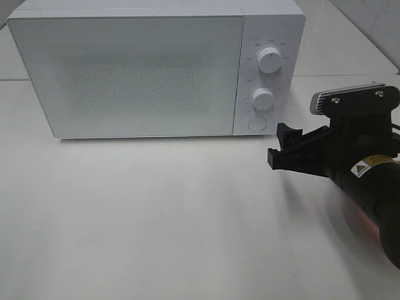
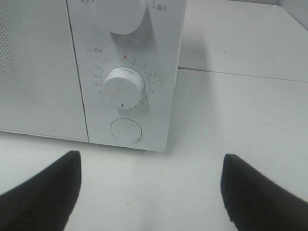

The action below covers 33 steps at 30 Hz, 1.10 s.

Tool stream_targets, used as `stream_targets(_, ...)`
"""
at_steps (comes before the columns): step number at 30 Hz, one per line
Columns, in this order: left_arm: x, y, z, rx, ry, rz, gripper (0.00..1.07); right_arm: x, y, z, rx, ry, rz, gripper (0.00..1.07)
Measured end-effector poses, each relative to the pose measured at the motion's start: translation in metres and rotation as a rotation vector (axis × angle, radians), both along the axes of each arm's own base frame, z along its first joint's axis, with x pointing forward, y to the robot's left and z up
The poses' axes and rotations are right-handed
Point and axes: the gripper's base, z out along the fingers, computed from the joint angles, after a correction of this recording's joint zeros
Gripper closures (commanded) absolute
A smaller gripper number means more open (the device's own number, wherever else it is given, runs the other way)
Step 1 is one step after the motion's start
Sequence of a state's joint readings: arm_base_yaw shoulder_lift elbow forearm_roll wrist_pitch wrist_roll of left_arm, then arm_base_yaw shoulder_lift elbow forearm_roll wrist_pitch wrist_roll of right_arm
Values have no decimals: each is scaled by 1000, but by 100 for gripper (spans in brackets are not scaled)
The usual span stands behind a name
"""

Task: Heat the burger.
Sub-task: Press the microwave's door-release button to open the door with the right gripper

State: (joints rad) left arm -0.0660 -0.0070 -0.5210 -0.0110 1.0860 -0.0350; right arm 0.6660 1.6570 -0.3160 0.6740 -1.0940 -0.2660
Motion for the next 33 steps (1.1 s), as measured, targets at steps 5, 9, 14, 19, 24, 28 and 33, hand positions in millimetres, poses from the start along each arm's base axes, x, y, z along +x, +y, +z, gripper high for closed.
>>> stream_targets(5,0,0,0,0,0,0,9,-3,4,0,6,1,4,32)
stream_targets(9,0,0,0,0,0,0,9,-4,4,0,11,3,-11,36)
stream_targets(14,0,0,0,0,0,0,9,-4,3,0,54,8,-33,42)
stream_targets(19,0,0,0,0,0,0,9,-4,3,0,159,17,-73,58)
stream_targets(24,0,0,0,0,0,0,9,-4,2,-1,364,32,-145,81)
stream_targets(28,0,0,0,0,0,0,9,-4,2,-1,627,50,-233,94)
stream_targets(33,0,0,0,0,0,0,9,-4,2,-1,829,64,-300,101)
